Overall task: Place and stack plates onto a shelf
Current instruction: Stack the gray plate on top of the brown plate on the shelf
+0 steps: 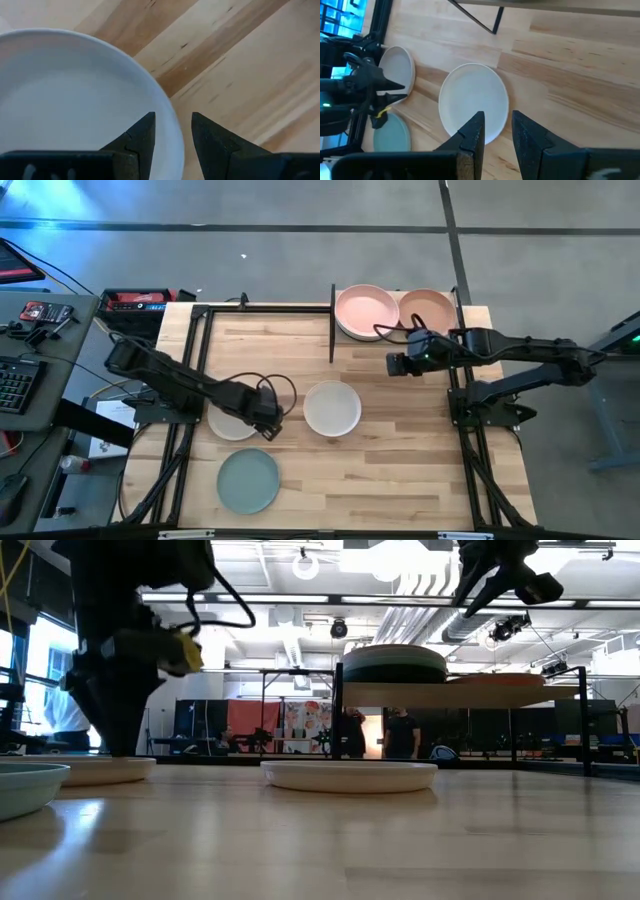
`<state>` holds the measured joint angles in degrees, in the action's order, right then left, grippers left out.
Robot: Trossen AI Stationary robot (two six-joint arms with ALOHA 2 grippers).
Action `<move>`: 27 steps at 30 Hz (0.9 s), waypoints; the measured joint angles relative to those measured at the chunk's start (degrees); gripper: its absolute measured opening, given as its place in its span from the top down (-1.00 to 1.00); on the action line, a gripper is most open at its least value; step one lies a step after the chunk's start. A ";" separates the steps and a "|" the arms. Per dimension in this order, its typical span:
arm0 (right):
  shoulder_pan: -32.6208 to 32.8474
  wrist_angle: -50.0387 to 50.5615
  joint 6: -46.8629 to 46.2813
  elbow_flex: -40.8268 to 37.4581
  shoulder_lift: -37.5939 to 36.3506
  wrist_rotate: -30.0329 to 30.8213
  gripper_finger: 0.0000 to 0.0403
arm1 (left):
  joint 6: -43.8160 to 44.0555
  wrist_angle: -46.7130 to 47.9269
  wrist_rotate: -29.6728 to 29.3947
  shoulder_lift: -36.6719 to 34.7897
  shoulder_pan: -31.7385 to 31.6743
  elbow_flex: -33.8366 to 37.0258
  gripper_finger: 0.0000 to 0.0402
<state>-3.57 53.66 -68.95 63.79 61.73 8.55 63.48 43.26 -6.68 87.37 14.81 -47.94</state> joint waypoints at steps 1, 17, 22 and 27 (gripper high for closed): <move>0.00 -0.09 0.00 0.00 -0.02 -0.02 0.62 | 0.03 -0.05 0.00 0.76 0.00 0.00 0.42; -0.02 -0.48 1.95 0.00 0.00 -0.42 0.62 | -4.24 -0.25 1.28 6.89 0.37 -0.25 0.63; -0.02 -1.55 1.95 0.00 0.00 -0.45 0.62 | -11.24 0.03 3.76 4.18 0.37 0.11 0.93; -0.02 -2.34 1.94 0.00 0.00 -0.69 0.62 | -18.33 0.06 6.17 1.80 0.49 0.07 0.98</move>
<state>-3.60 51.33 -67.01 63.79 61.73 7.86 45.16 43.32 -0.50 89.17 15.30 -47.88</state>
